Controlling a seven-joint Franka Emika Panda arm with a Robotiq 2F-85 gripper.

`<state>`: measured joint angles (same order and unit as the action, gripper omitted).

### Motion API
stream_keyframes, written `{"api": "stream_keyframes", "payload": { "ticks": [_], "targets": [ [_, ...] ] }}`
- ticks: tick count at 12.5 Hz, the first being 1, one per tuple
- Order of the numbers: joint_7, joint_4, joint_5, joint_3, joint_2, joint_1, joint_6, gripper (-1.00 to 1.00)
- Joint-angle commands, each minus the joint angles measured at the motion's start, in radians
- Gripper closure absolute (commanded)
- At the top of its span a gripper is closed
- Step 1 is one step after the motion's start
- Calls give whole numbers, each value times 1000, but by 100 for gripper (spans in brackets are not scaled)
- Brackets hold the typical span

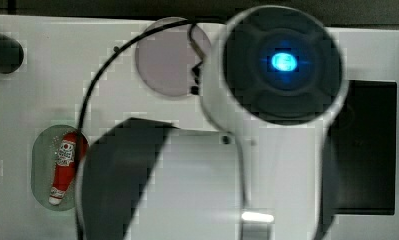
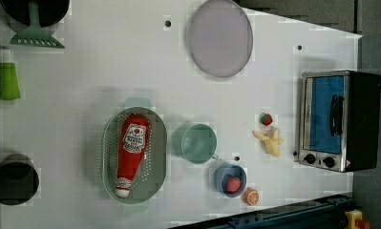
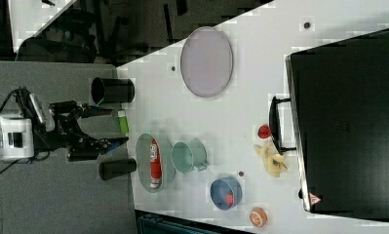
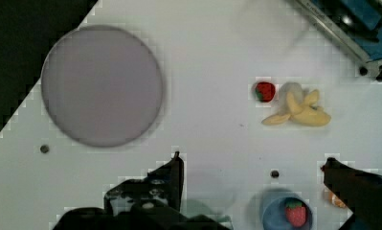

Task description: Pick Ketchup from the table and place it in strainer.

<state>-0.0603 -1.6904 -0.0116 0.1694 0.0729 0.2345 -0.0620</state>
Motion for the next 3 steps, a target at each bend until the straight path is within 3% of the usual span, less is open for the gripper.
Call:
{"api": "stream_keyframes", "payload": {
  "ticks": [1, 3],
  "targets": [
    [52, -1, 0, 18, -22, -8, 8, -100],
    [51, -2, 0, 18, -22, -9, 6, -100]
  ]
}}
